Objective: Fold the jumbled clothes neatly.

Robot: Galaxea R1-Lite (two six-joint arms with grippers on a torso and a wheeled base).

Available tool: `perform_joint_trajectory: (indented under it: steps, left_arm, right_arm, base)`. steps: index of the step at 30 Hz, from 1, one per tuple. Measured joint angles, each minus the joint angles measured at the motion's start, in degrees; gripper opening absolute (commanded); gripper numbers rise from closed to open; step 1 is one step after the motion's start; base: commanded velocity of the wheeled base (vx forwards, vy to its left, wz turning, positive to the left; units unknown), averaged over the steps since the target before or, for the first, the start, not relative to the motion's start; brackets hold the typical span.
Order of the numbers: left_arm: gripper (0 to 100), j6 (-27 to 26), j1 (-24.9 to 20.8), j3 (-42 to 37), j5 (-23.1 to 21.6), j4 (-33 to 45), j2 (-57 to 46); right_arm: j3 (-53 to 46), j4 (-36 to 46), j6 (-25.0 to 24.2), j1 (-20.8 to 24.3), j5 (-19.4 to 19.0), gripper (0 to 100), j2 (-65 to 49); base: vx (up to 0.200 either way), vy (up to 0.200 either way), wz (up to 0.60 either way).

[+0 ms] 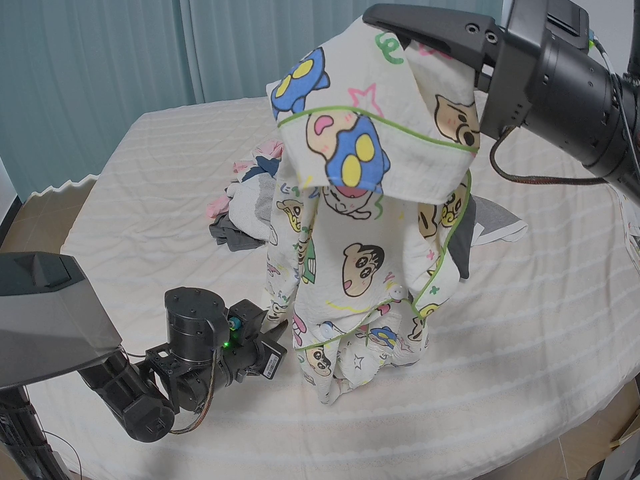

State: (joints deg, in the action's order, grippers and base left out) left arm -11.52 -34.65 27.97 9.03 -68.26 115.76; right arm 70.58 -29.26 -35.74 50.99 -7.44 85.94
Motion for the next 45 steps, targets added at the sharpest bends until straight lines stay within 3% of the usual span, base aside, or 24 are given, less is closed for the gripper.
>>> perform_joint_trajectory:
  steps: [8, 18, 25, 34, 45]
  left_arm:
    - [0, 4.0, -0.2, -0.9, -0.1, -1.8, -0.6]
    - [0, 8.4, 1.5, -7.5, 0.5, -9.6, -9.7]
    - [0, 9.1, 4.7, -8.4, 2.1, -11.0, -18.8]
    - [0, 9.1, 10.5, -2.0, 5.2, -9.8, -29.9]
    - [0, 8.8, 14.7, 6.2, 5.9, 3.4, -43.0]
  right_arm:
    - [-3.2, 0.4, 0.0, -2.3, -0.1, 0, -2.2]
    - [-8.8, 0.5, 0.1, -14.1, -0.5, 0, -4.7]
    - [-10.7, 0.5, 0.4, -19.4, -0.5, 0, -5.4]
    - [-10.8, 0.3, 4.6, -21.0, -0.2, 0, -5.7]
    - [-10.8, 0.0, 9.0, -20.2, -0.5, 0, -8.7]
  base:
    - [0.000, 0.000, 0.00]
    - [0.000, 0.000, 0.00]
    - [0.000, 0.000, 0.00]
    - [0.000, 0.000, 0.00]
    - [0.000, 0.000, 0.00]
